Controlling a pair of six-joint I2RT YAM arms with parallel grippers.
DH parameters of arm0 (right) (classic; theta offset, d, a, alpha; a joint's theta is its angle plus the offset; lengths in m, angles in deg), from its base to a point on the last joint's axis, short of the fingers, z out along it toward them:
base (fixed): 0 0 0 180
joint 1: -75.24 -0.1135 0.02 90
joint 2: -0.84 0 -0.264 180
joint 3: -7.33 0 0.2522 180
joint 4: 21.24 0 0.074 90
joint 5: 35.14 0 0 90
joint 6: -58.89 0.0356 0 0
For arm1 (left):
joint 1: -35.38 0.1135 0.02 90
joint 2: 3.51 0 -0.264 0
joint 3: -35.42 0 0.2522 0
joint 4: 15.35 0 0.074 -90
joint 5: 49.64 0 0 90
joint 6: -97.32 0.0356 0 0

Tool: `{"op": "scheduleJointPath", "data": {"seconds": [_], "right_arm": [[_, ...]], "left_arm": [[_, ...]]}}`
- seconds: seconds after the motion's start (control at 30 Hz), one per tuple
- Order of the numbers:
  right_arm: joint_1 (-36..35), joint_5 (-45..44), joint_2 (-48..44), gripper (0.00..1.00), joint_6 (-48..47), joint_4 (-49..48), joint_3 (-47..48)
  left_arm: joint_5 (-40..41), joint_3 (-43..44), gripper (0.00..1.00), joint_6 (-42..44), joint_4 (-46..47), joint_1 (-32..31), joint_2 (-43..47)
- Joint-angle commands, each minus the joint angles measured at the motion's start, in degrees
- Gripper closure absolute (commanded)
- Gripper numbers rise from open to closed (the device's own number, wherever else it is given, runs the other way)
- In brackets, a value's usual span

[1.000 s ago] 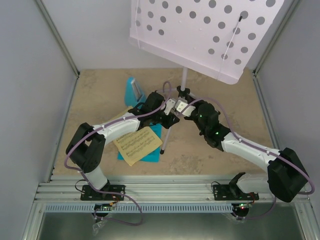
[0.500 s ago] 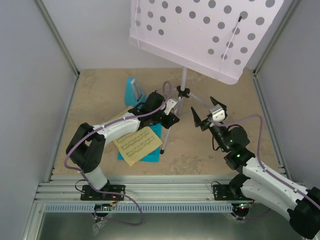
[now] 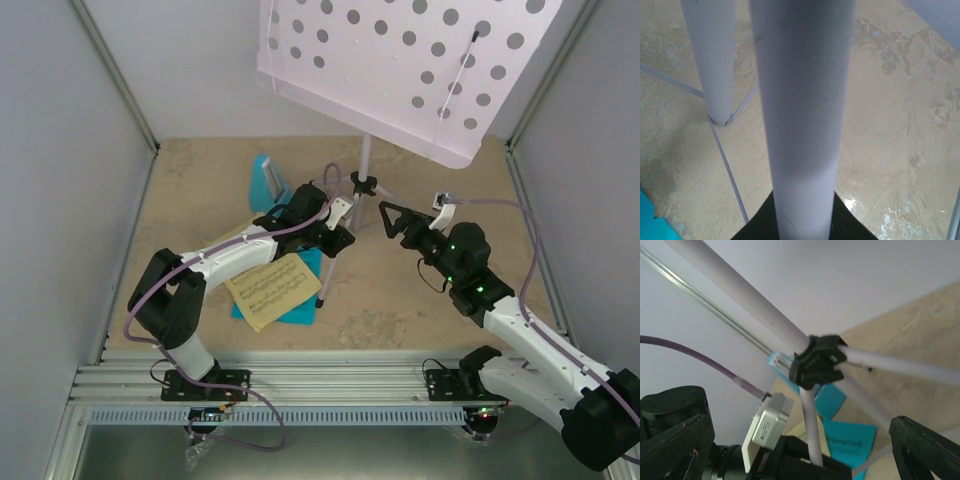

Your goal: Pack up the instrument practice props

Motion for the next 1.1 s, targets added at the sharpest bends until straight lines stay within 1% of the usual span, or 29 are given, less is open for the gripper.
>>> {"op": "scheduleJointPath", "data": {"seconds": [0.0, 0.1, 0.3, 0.47, 0.6, 0.73, 1.07], "right_arm": [[0.2, 4.5, 1.6, 0.02, 16.5, 0.7, 0.3], [0.2, 6.2, 4.1, 0.02, 21.9, -5.0, -0.9], [0.5, 8.1, 12.9, 0.02, 23.9, -1.0, 7.4], [0.6, 7.2, 16.5, 0.03, 27.2, -3.3, 10.7], [0.7, 7.1, 18.5, 0.08, 29.3, -5.9, 10.1], [1.0, 6.3, 19.2, 0.20, 31.4, -8.7, 8.1], [2.5, 7.7, 20.5, 0.38, 30.3, -10.5, 8.8]], "left_arm": [[0.0, 1.6, 1.00, -1.2, 0.0, 0.3, 2.5], [-0.3, 1.5, 1.00, -1.3, 0.2, 0.3, 2.4], [-0.6, 1.8, 1.00, -1.4, 0.3, 0.2, 2.5], [-0.9, 2.0, 1.00, -1.5, 0.3, 0.2, 2.5], [-0.1, 2.4, 1.00, -0.9, -0.2, 0.2, 2.7], [-0.1, 2.6, 1.00, -0.7, -0.3, 0.2, 2.9], [-0.8, 2.8, 1.00, -1.1, -0.2, 0.2, 3.0]]}}
